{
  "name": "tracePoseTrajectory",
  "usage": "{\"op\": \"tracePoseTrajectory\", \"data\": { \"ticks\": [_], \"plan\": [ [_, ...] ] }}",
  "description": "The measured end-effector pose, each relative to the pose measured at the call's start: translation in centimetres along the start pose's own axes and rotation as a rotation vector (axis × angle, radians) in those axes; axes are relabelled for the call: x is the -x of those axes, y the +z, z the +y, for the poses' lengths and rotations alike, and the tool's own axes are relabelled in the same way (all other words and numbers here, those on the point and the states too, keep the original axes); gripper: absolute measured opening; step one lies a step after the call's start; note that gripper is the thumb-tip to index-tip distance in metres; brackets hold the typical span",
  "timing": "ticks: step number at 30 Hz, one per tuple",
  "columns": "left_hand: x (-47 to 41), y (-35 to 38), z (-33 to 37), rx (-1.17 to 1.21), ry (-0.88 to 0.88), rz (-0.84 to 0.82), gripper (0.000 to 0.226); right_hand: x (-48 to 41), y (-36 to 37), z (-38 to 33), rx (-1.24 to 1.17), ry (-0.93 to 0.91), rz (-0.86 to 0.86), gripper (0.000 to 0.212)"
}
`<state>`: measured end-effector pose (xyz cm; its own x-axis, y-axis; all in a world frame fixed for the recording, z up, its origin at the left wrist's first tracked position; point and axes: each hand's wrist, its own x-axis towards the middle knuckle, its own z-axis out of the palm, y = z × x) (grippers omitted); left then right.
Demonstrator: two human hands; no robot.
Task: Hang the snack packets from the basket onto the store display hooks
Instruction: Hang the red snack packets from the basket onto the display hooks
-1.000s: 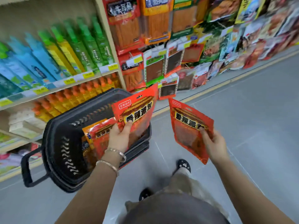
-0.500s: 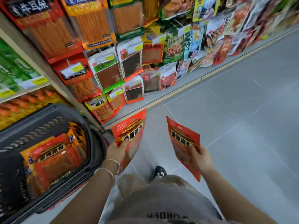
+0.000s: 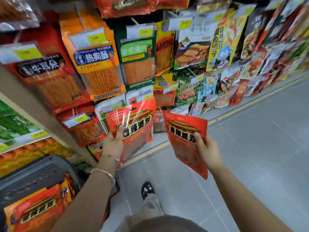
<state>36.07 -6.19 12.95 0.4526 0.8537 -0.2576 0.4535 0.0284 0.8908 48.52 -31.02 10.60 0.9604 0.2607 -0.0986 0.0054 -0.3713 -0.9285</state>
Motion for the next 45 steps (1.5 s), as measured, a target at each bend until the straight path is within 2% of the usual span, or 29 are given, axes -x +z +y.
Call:
{"op": "tracePoseTrajectory", "data": {
  "ticks": [6,9,11,17,20,22,27,30,33,35,37,40,42,45],
  "plan": [
    [-7.4,-0.6,8.5,0.136,0.277,0.193,0.055,-9.7,2.1,-10.0,-0.050,-0.309,0.020,0.012],
    [-9.6,-1.9,12.5,0.158,0.425,0.255,0.034,-13.8,2.9,-14.2,-0.046,-0.426,0.022,0.017],
    [-10.8,-3.0,14.9,0.147,0.481,0.274,0.020,-16.0,3.2,-17.2,-0.071,-0.496,0.019,0.016],
    [-12.9,-6.8,21.6,0.201,0.624,0.450,0.036,-21.2,3.8,-25.9,-0.187,-0.626,0.062,0.020],
    [-13.5,-8.2,24.2,0.268,0.643,0.449,0.022,-23.2,4.0,-29.8,-0.263,-0.683,0.039,0.014],
    [-13.7,-8.5,25.5,0.283,0.661,0.458,0.023,-23.9,4.3,-32.5,-0.313,-0.729,0.036,0.013],
    [-13.6,-7.8,28.4,0.445,0.665,0.423,0.021,-26.2,5.3,-38.2,-0.421,-0.763,-0.077,0.011],
    [-13.4,-7.0,30.0,0.511,0.673,0.412,0.018,-27.1,5.7,-41.4,-0.471,-0.743,-0.132,0.027],
    [-13.3,-6.2,30.9,0.542,0.681,0.434,0.016,-27.8,6.0,-43.8,-0.502,-0.720,-0.195,0.024],
    [-13.3,-5.9,31.2,0.539,0.676,0.437,0.020,-28.1,6.2,-44.6,-0.487,-0.701,-0.230,0.042],
    [-13.3,-5.7,31.4,0.545,0.657,0.426,0.023,-28.3,6.3,-45.0,-0.484,-0.687,-0.270,0.049],
    [-13.2,-5.5,31.5,0.584,0.627,0.389,0.017,-28.6,6.2,-45.2,-0.484,-0.640,-0.303,0.037],
    [-13.1,-5.4,31.6,0.582,0.630,0.364,0.014,-28.9,6.1,-45.1,-0.499,-0.634,-0.309,0.009],
    [-13.0,-5.2,31.8,0.589,0.633,0.331,0.013,-29.2,5.9,-44.7,-0.511,-0.645,-0.306,0.016]
  ]
}}
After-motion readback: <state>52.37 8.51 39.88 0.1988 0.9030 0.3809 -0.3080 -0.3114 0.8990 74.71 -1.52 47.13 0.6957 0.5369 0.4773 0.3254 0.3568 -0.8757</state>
